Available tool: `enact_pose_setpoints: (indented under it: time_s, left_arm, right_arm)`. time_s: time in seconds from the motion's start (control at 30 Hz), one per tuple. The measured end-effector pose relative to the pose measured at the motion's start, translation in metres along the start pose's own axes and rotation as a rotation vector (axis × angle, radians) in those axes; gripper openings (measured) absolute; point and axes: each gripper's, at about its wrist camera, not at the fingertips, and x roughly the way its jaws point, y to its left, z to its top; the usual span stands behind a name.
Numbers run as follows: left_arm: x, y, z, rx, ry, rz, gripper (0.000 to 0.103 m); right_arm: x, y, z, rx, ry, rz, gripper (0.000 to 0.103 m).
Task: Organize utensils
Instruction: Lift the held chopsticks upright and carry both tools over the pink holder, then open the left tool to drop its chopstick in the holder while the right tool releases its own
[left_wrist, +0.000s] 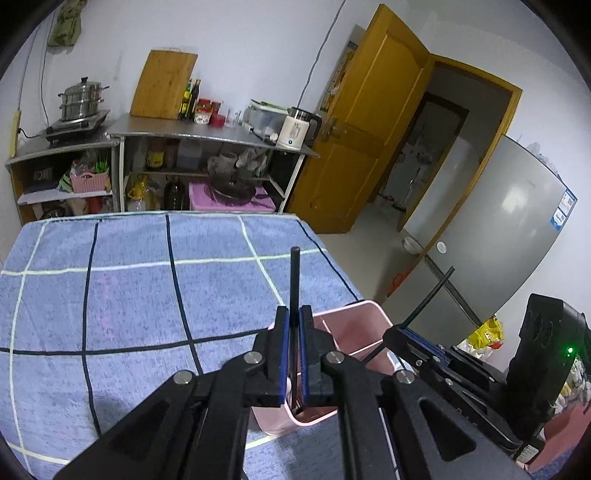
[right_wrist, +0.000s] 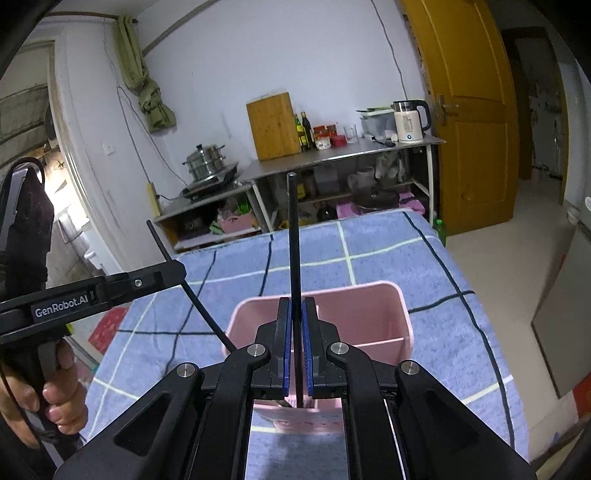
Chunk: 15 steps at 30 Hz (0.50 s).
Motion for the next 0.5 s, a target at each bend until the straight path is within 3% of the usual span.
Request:
enact_pose_setpoints:
  time_s: [0.3,0.5]
  left_arm:
    - [-0.010,0.001,-0.003,0.004,-0.032,0.003,0.006]
    - [-0.024,0.006,-0.006,-0.007,-0.054,0.012,0.007]
  right_arm:
    - [-0.008,-0.001,-0.004,-0.003,-0.014,-0.026,0.008]
    - [-0.020,0.006,-0.005,-0.024,-0.027,-0.043,0.015]
